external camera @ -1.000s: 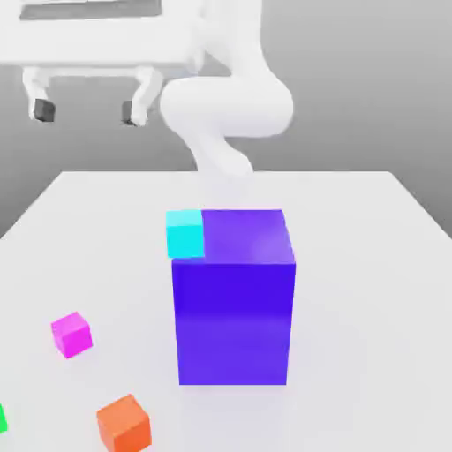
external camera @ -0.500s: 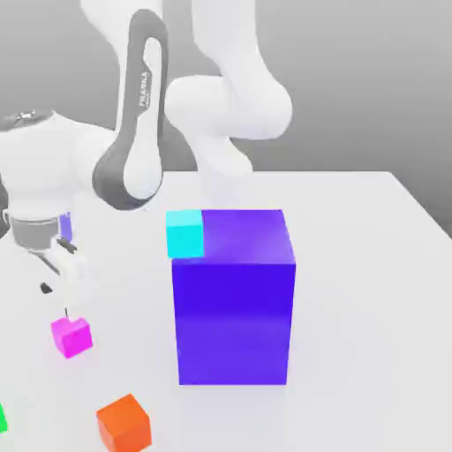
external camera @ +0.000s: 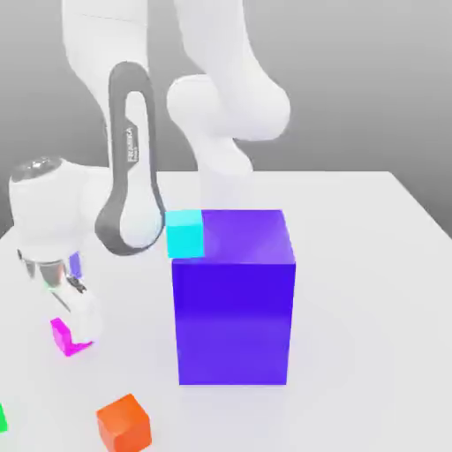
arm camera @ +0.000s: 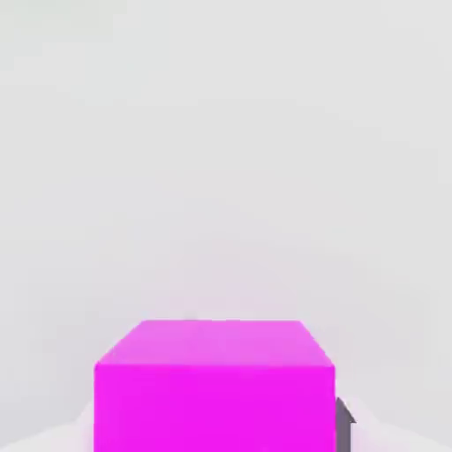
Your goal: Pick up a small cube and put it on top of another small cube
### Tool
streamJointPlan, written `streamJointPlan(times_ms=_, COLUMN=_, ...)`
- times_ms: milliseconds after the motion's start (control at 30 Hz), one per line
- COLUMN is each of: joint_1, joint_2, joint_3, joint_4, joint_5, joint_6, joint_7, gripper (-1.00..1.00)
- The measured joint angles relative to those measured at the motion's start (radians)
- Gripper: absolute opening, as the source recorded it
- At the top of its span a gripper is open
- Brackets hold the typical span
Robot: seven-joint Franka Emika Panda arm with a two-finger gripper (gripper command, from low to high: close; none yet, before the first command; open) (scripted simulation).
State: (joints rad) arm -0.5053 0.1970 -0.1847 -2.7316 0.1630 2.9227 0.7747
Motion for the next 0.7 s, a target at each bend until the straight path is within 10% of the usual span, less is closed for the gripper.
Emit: streamJointPlan(times_ms=700, joint_1=0.096, joint_2=0.206, joint_3=-0.038, joint_4=0.553, joint_5=-0.001, joint_6=-0.355, joint_7=0.606, gripper=-1.00)
